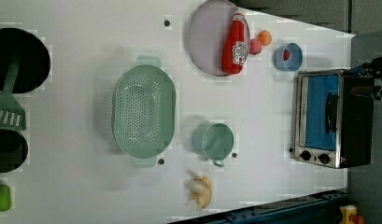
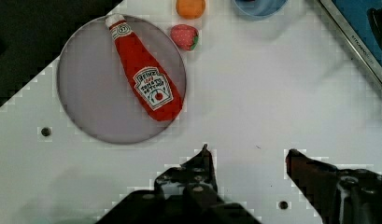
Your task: Flap open oven.
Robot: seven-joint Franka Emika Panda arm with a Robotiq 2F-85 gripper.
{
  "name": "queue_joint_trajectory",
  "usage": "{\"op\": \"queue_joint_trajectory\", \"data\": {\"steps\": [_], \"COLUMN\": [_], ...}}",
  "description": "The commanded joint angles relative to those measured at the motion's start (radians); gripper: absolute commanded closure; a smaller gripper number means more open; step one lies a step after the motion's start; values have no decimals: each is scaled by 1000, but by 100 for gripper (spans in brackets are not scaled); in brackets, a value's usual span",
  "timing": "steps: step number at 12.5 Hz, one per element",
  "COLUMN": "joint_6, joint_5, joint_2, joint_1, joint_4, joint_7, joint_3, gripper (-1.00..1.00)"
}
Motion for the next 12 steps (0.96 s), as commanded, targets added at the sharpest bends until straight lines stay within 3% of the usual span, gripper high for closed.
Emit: {"op": "queue_joint_trajectory", "data": {"steps": [1, 3, 5, 6, 12], "joint_6": [-202, -202, -202, -202, -203], "joint_5": [-9, -9, -9, -9, -10], "joint_2": [-339, -339, -339, -339, -338], "joint_1": [-9, -9, -9, -9, -9], "joint_4": [-155, -155, -155, -155, -169], "joint_7": [112, 112, 112, 112, 111], "joint_3": [-55, -55, -55, -55, -62], "gripper": [-59, -100, -100, -90, 56]}}
